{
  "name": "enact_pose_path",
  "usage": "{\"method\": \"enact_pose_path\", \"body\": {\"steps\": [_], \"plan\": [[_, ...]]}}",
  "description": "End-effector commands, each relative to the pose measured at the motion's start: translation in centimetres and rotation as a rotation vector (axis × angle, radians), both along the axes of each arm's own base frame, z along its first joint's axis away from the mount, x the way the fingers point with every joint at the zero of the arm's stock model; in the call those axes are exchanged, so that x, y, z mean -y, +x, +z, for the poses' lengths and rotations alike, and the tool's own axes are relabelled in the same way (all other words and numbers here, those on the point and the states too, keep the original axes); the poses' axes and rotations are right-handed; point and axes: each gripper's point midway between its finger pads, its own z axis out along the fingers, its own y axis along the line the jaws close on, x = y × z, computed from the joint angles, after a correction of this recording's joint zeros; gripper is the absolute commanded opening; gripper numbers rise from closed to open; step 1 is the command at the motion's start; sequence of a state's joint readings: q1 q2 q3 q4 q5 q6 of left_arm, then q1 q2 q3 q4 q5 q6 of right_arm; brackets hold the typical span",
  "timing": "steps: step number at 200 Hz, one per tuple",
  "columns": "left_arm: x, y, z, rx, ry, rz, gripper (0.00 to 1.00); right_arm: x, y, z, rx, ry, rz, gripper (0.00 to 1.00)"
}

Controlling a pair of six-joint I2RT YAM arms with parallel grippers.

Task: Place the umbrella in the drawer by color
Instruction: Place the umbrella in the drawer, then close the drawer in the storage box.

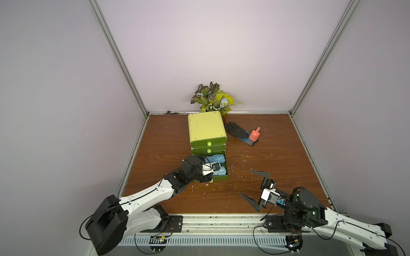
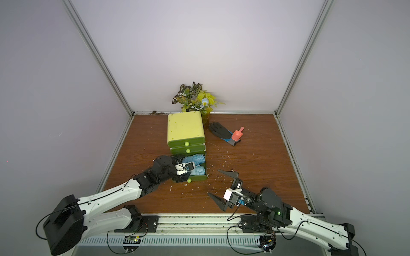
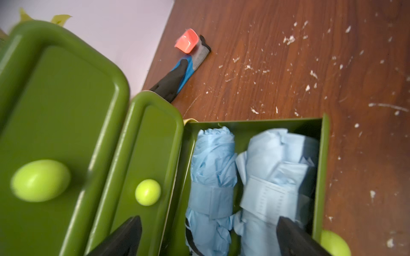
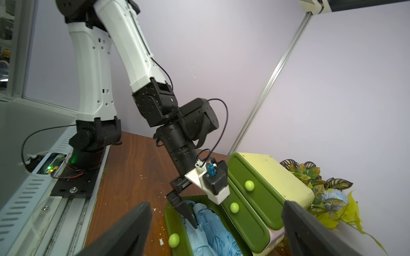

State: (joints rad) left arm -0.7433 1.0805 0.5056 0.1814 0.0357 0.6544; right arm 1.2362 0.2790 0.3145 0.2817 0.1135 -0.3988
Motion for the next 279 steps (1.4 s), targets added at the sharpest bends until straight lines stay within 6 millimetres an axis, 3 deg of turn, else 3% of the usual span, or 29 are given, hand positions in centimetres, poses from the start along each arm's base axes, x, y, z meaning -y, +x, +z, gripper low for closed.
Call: {"method": "enact_pose_path", "body": {"steps": [1,23,33,46,61,87,107,122,140,173,211,241,279], "plan": [[0.7,0.1,5.5,0.039,-0.239,0.026,0.98,3.5,3.1,5.1,-0.257,0.28,-0.164,0.99],[-0.3,0.7,11.6,0.043,-0.514,0.144,0.98,5.1,5.3,4.6,-0.49,0.345,-0.297,0.99],[-1.5,1.1,14.0,0.002,-0.666,0.239,0.98,4.7,5.5,4.1,-0.545,0.324,-0.306,0.99],[-2.7,1.4,15.7,-0.1,-0.842,0.344,0.98,3.3,5.4,3.2,-0.594,0.266,-0.285,0.99],[-3.2,1.0,15.7,-0.262,-0.989,0.415,0.98,1.7,5.5,1.6,-0.644,0.181,-0.286,0.99],[-4.0,-0.4,11.5,-0.486,-1.04,0.526,0.99,-0.1,6.5,-0.6,-0.673,0.094,-0.34,0.99],[-6.5,-1.0,7.8,-0.521,-1.001,0.682,0.99,-2.1,6.6,-2.5,-0.701,0.034,-0.323,0.99],[-8.0,-1.1,7.3,-0.479,-0.946,0.748,0.99,-3.8,6.8,-4.8,-0.737,-0.027,-0.319,0.99],[-9.1,-0.8,9.2,-0.396,-0.916,0.765,0.99,-5.3,7.3,-7.4,-0.783,-0.075,-0.341,0.99],[-10.1,1.1,13.7,-0.252,-0.907,0.799,0.99,-7.4,7.6,-10.1,-0.842,-0.091,-0.333,0.99],[-8.1,5.3,16.5,-0.251,-0.856,0.749,0.99,-9.5,7.4,-13.9,-0.914,-0.156,-0.315,0.97],[-9.1,9.7,17.7,-0.294,-0.87,0.805,0.99,-10.9,7.3,-15.9,-0.959,-0.207,-0.318,0.98],[-12.2,14.4,17.3,-0.455,-1.056,0.825,0.99,-12.1,8.5,-16.2,-0.984,-0.218,-0.387,0.99]]}}
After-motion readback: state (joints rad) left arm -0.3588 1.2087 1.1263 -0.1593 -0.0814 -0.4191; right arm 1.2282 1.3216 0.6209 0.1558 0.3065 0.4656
